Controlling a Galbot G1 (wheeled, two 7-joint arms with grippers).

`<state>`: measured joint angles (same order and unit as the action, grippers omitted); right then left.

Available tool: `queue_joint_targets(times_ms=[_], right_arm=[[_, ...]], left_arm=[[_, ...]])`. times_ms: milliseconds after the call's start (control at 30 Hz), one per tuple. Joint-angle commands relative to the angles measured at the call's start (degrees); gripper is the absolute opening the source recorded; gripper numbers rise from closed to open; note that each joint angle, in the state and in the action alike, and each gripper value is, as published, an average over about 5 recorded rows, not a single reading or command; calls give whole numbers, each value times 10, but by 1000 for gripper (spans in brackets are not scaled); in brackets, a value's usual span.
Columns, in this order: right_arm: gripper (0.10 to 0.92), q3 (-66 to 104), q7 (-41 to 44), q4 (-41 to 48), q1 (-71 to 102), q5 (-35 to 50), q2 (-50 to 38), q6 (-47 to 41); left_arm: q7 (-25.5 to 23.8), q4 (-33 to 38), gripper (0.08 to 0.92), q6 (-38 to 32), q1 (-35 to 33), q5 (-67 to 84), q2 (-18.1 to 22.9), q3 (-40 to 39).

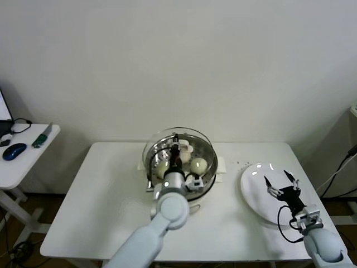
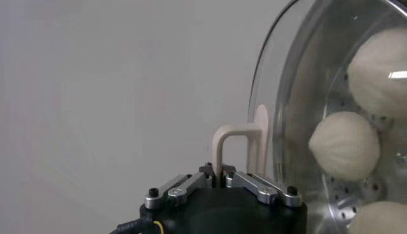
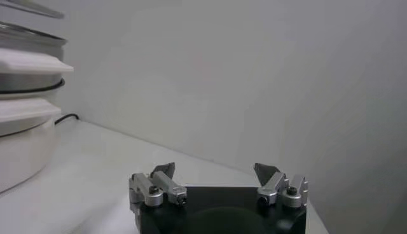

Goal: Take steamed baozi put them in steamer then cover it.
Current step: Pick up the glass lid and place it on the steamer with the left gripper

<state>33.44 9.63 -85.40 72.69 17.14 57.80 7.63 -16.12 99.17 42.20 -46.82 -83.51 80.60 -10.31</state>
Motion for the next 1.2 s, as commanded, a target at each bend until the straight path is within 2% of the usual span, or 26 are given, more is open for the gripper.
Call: queue_joint_targets(times_ms=[33,1200], right_arm=[[823,8,1,4,2,-1,1,2],[823,9,12,17,-2,-9,10,8]], left_arm=[[-10,-15,151,28,-17,-21,26,-5],[8,-27,151,28,-15,-14,12,-8]])
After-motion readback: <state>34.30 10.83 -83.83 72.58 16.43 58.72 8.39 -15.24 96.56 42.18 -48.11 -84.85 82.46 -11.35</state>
